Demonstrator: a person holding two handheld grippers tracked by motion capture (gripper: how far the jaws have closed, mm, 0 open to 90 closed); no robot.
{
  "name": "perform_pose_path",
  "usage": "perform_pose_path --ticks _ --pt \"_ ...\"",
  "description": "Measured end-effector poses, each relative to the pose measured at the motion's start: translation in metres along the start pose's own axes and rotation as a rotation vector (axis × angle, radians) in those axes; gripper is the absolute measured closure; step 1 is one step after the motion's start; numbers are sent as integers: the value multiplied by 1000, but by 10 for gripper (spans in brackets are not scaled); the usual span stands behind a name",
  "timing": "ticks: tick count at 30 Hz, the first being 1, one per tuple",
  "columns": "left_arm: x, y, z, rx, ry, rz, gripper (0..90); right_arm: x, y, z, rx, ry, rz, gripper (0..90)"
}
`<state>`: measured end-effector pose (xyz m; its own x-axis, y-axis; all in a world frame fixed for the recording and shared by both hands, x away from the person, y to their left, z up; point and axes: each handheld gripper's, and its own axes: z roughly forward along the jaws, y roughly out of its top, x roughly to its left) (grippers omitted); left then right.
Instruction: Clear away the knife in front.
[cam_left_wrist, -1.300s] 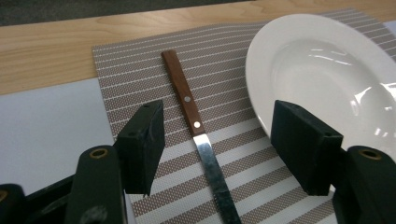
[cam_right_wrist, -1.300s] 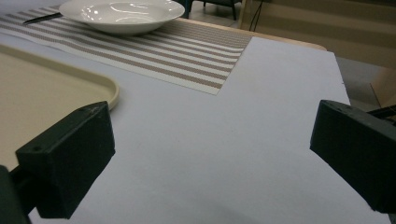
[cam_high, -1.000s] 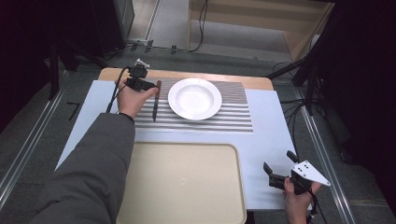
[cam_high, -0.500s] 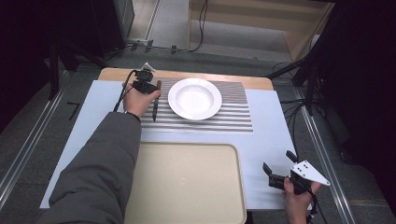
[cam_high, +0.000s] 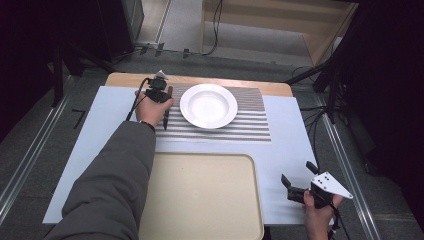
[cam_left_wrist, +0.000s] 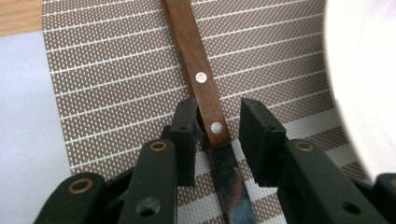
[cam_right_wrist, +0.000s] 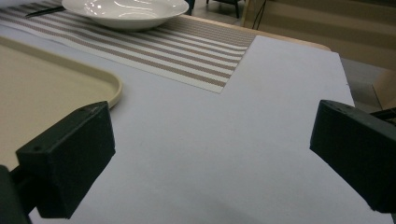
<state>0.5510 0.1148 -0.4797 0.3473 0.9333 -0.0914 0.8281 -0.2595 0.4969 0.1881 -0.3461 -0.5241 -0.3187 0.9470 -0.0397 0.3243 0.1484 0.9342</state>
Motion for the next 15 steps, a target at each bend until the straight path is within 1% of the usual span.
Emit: perform_pose_path --ticks 2,5,8,11,13,15 --pt "0 -1 0 -5 23 10 703 0 0 0 1 -1 -1 0" --pt "-3 -1 1 -3 55 41 758 0 0 0 1 -1 -2 0" --pt "-3 -2 0 -4 53 53 766 0 0 0 1 -1 -2 0" --pt "-2 -4 0 -21 44 46 768 0 0 0 -1 0 -3 0" --pt "0 -4 -2 -14 39 52 768 0 0 0 -1 1 -3 0" --pt "2 -4 -5 -15 25 49 768 0 0 0 -1 2 -3 0"
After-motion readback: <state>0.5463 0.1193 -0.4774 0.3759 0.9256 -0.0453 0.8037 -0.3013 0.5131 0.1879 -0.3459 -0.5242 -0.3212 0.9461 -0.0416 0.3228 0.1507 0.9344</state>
